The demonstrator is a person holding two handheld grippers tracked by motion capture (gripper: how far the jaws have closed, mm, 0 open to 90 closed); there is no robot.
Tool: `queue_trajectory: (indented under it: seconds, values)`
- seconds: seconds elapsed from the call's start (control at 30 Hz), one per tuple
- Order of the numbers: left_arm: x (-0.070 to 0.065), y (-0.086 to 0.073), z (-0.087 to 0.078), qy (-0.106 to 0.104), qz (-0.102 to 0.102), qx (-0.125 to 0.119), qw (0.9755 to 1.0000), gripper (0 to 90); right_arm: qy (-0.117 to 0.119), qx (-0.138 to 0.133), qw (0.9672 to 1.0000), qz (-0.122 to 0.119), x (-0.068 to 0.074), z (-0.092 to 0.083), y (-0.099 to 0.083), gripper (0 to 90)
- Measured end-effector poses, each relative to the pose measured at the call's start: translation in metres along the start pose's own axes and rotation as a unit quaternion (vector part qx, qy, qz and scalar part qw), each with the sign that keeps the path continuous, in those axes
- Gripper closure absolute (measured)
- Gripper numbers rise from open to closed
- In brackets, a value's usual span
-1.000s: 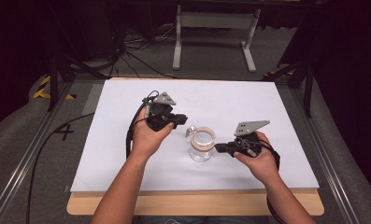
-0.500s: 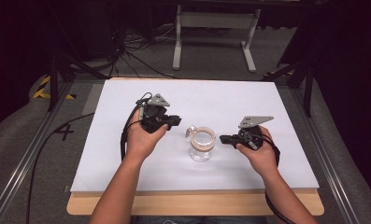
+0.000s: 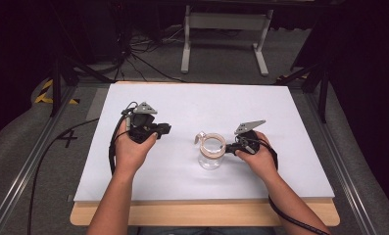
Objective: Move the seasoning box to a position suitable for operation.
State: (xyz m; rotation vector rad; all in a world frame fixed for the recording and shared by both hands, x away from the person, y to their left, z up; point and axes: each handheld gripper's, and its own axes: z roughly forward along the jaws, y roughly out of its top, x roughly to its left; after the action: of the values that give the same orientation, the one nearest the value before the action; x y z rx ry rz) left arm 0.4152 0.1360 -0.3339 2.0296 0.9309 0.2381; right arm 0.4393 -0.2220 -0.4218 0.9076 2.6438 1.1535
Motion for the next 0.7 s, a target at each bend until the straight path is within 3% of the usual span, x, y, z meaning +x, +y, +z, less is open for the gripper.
queue_trajectory:
  seconds: [0.4, 0.7]
  values:
    - [0.002, -0.001, 0.002, -0.003, 0.000, 0.002, 1.0000, 82.4, 0.008, 0.012, 0.9999, 0.000, 0.004, -0.005, -0.003, 90.0]
    - [0.003, 0.000, 0.003, -0.004, 0.002, -0.001, 1.0000, 82.4, 0.024, 0.029, 0.9989, -0.026, 0.022, -0.004, -0.002, 90.0]
